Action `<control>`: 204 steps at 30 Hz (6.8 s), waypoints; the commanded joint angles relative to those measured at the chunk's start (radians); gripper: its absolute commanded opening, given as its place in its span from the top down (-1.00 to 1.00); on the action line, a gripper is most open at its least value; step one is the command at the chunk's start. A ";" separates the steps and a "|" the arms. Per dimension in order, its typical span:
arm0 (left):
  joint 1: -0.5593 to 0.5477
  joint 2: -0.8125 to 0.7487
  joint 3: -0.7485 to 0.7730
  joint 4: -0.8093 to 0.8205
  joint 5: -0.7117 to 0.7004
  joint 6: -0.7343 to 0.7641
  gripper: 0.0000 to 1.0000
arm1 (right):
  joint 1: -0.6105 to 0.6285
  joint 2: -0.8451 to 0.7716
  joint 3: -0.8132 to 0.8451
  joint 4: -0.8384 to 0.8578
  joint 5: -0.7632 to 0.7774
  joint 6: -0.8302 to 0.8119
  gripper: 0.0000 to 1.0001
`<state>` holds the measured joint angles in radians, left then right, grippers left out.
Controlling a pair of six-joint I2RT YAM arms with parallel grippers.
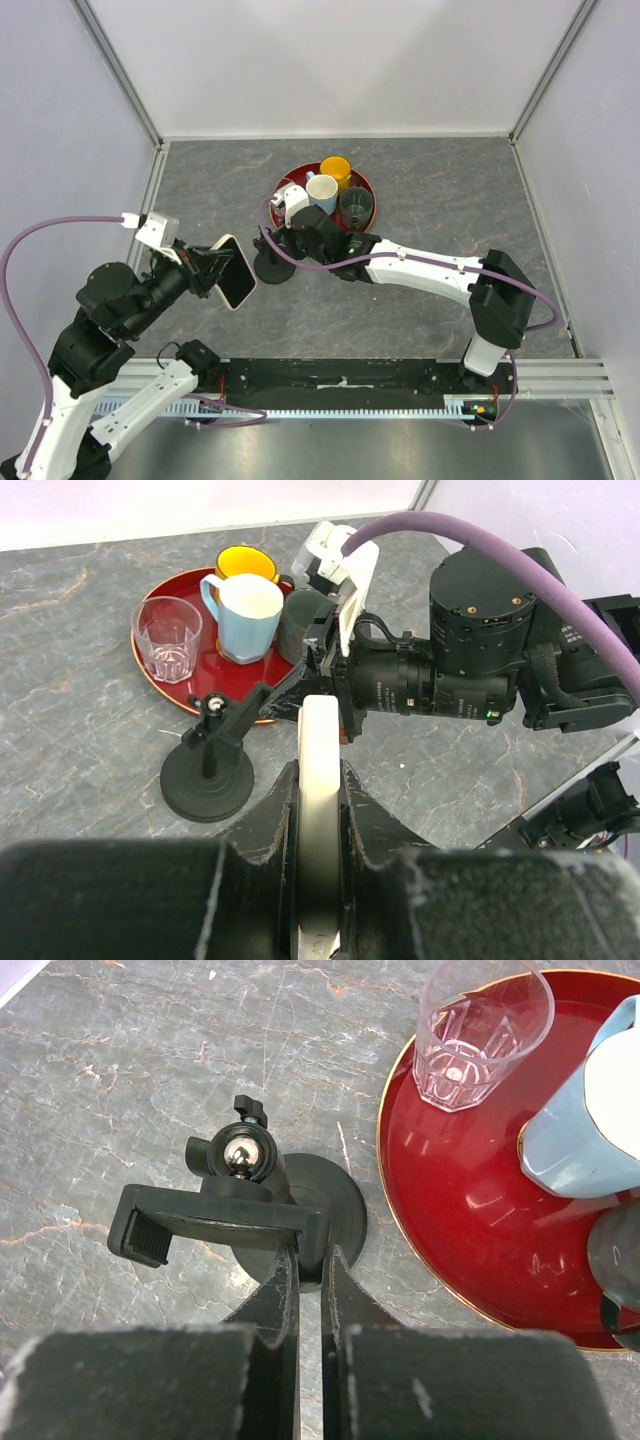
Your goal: Place the phone on the phone stand
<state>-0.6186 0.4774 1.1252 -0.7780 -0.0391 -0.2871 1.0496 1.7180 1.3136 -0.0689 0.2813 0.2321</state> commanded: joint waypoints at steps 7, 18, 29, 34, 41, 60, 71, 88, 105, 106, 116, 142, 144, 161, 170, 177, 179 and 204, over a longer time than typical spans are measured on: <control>-0.003 0.079 -0.073 0.314 0.278 0.054 0.96 | -0.046 -0.087 -0.036 0.058 -0.423 -0.114 1.00; -0.003 0.125 -0.119 0.508 0.172 0.027 0.96 | -0.094 -0.058 0.024 -0.041 -0.499 -0.117 0.97; -0.003 0.009 -0.145 0.424 0.013 -0.006 0.96 | -0.069 -0.144 -0.039 -0.055 -0.452 0.049 -0.38; -0.003 -0.005 -0.165 0.416 0.010 -0.006 0.96 | -0.117 -0.187 -0.071 -0.063 -0.508 0.070 -0.48; -0.003 0.016 -0.156 0.421 0.016 0.011 0.96 | -0.123 -0.204 -0.155 0.036 -0.534 0.007 -0.13; -0.003 -0.019 -0.165 0.368 -0.007 -0.017 0.96 | -0.088 -0.252 -0.478 0.673 -0.439 -0.114 0.27; -0.003 -0.031 -0.142 0.335 -0.013 -0.012 0.96 | -0.083 -0.175 -0.491 0.816 -0.472 -0.134 0.30; -0.003 -0.040 -0.127 0.310 -0.013 -0.017 0.96 | -0.082 -0.113 -0.475 0.821 -0.455 -0.152 0.35; -0.003 -0.042 -0.128 0.306 -0.007 -0.020 0.96 | -0.080 -0.109 -0.448 0.816 -0.462 -0.163 0.41; -0.003 -0.043 -0.128 0.306 -0.007 -0.018 0.96 | -0.082 -0.106 -0.447 0.816 -0.462 -0.160 0.39; -0.003 -0.043 -0.130 0.302 -0.005 -0.021 0.96 | -0.082 -0.084 -0.401 0.782 -0.465 -0.183 0.42; -0.003 -0.037 -0.128 0.295 -0.004 -0.011 0.96 | -0.082 -0.100 -0.442 0.747 -0.459 -0.174 0.27; -0.003 -0.034 -0.127 0.295 -0.002 -0.009 0.96 | -0.082 -0.104 -0.447 0.744 -0.453 -0.174 0.26; -0.003 -0.016 -0.130 0.299 0.022 0.002 0.96 | -0.082 -0.086 -0.383 0.679 -0.438 -0.168 1.00; -0.003 0.104 -0.160 0.546 0.516 0.175 0.96 | -0.174 -0.057 -0.304 0.560 -0.784 -0.162 1.00; -0.003 0.277 -0.157 0.672 0.823 0.325 0.96 | -0.232 0.009 -0.175 0.374 -1.013 -0.224 1.00; -0.003 0.317 -0.150 0.646 0.867 0.380 0.96 | -0.241 0.020 -0.159 0.368 -1.048 -0.226 1.00; -0.003 0.314 -0.476 0.999 0.479 0.508 0.96 | -0.261 0.008 -0.214 0.486 -1.004 -0.148 1.00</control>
<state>-0.6262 0.8158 0.6422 0.1085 0.5564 0.1947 0.7841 1.7367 1.1160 0.3653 -0.7078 0.0414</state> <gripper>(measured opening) 0.187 0.189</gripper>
